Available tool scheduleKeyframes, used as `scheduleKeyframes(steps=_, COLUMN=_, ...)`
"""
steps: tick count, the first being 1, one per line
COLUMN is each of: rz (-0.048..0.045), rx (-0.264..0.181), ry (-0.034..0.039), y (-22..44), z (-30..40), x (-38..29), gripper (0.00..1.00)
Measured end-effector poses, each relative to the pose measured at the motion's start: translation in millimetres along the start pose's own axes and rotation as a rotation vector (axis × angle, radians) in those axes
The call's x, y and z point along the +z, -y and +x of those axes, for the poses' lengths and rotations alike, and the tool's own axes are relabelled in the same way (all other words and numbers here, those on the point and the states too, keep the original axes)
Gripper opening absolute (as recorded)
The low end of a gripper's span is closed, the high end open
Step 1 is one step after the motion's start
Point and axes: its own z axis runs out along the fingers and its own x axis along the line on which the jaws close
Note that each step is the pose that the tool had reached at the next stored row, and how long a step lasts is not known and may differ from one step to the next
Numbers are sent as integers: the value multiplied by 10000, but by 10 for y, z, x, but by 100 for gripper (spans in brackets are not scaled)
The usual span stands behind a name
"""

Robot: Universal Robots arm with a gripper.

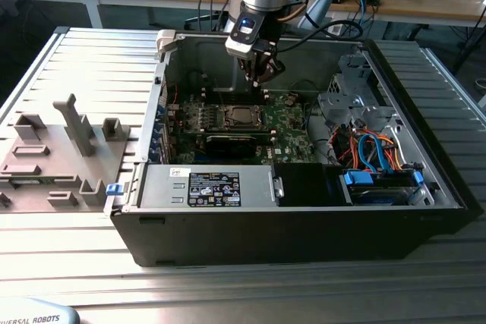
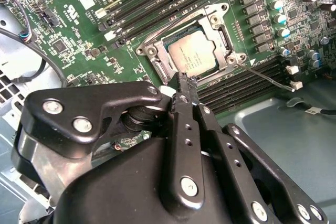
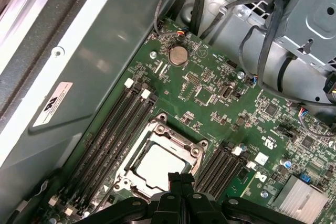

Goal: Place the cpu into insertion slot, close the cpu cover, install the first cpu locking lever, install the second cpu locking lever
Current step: 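Install the first cpu locking lever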

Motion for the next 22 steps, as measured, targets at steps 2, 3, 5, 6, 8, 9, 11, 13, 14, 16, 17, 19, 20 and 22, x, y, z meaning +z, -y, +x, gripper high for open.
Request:
scheduleKeyframes(steps=2, rz=-1, rx=-30, ry=1, y=0, z=0, x=0, gripper=11)
scheduleKeyframes(steps=3, rz=-2, rx=-41, ry=1, y=0, z=0, x=0, gripper=11)
scheduleKeyframes(steps=5, rz=-4, rx=-76, ry=2, y=0, z=0, x=0, gripper=11)
scheduleKeyframes(steps=6, rz=-4, rx=-85, ry=3, y=0, z=0, x=0, gripper=11)
scheduleKeyframes(steps=8, rz=-5, rx=-104, ry=3, y=0, z=0, x=0, gripper=11)
scheduleKeyframes(steps=9, rz=-5, rx=-111, ry=3, y=0, z=0, x=0, gripper=11)
scheduleKeyframes(steps=11, rz=-6, rx=-130, ry=4, y=0, z=0, x=0, gripper=11)
scheduleKeyframes(steps=13, rz=-7, rx=-149, ry=4, y=0, z=0, x=0, gripper=11)
scheduleKeyframes(steps=14, rz=-8, rx=-166, ry=5, y=0, z=0, x=0, gripper=11)
scheduleKeyframes(steps=16, rz=-9, rx=-195, ry=6, y=0, z=0, x=0, gripper=11)
scheduleKeyframes(steps=17, rz=-10, rx=-207, ry=6, y=0, z=0, x=0, gripper=11)
scheduleKeyframes(steps=19, rz=-10, rx=-227, ry=7, y=0, z=0, x=0, gripper=11)
scheduleKeyframes(steps=20, rz=-12, rx=-234, ry=7, y=0, z=0, x=0, gripper=11)
scheduleKeyframes(steps=22, rz=-11, rx=-252, ry=8, y=0, z=0, x=0, gripper=11)
